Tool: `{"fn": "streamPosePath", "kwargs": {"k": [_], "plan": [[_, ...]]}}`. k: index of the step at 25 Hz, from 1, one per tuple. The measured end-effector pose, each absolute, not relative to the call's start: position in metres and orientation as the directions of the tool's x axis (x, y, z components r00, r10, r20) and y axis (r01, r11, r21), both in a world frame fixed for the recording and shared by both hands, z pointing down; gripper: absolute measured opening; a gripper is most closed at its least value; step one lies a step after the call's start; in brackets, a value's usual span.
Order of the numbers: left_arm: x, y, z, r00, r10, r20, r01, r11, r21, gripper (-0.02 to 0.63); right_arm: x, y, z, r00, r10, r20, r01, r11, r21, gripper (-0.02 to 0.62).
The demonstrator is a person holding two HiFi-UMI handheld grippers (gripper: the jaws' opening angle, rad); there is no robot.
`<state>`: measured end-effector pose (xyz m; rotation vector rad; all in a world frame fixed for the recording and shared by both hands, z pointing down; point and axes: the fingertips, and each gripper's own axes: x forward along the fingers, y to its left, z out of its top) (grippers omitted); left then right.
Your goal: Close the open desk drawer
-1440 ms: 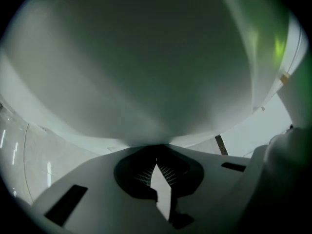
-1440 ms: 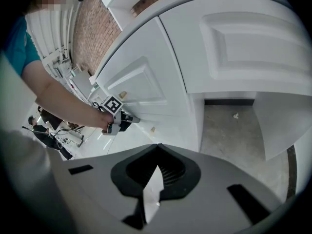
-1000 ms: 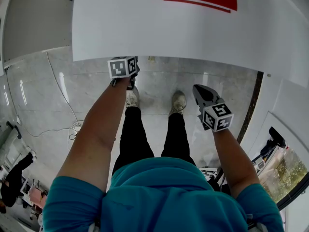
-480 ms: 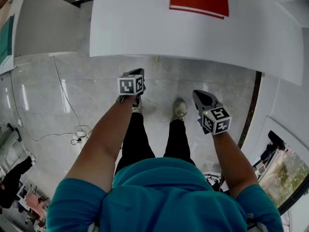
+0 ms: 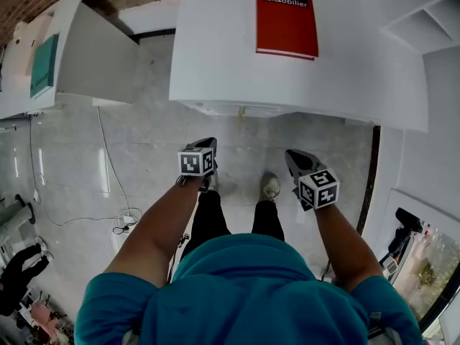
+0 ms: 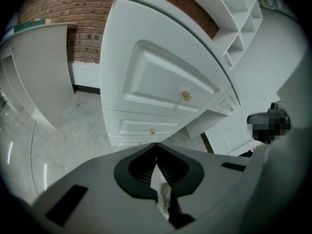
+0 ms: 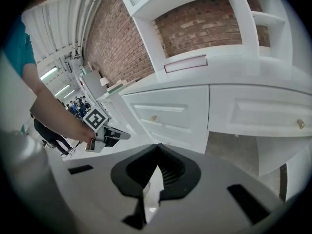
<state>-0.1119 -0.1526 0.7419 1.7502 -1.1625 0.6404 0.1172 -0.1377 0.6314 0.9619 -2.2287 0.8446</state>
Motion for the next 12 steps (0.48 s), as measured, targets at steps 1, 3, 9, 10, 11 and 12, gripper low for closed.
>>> {"fn": "streamPosePath", "kwargs": {"k": [1,3,9,10,11,12], "plan": [[-0.113,-0.155,0.731,0.425,-0.445,0.788,-0.903,-0.149,0.403,0.015,0.114,-0.142,0.623,-0.585,-0.429,0.688,-0.774,0.548,-0.316,0.021],[-0.113,-0.162,0.708,0.439,-0.469,0.766,-0.897,-0.174,0.407,0.015,0.107,-0.152,0.606,-0.591,-0.445,0.673,-0.769,0.561,-0.305,0.021],[-0.106,-0.161,0.624,0.497,-0.530,0.687,-0.866,-0.249,0.433,0.015,0.095,-0.157,0.550,-0.606,-0.466,0.645,-0.752,0.600,-0.274,0.021],[-0.107,-0.161,0.609,0.502,-0.542,0.674,-0.863,-0.262,0.431,0.015,0.094,-0.158,0.540,-0.609,-0.469,0.639,-0.749,0.606,-0.269,0.021],[-0.108,-0.160,0.593,0.507,-0.554,0.661,-0.861,-0.277,0.427,0.015,0.092,-0.158,0.531,-0.612,-0.471,0.635,-0.746,0.611,-0.266,0.021],[-0.108,-0.160,0.578,0.512,-0.565,0.647,-0.858,-0.293,0.422,0.015,0.091,-0.158,0.521,-0.614,-0.474,0.630,-0.743,0.616,-0.261,0.021]]}}
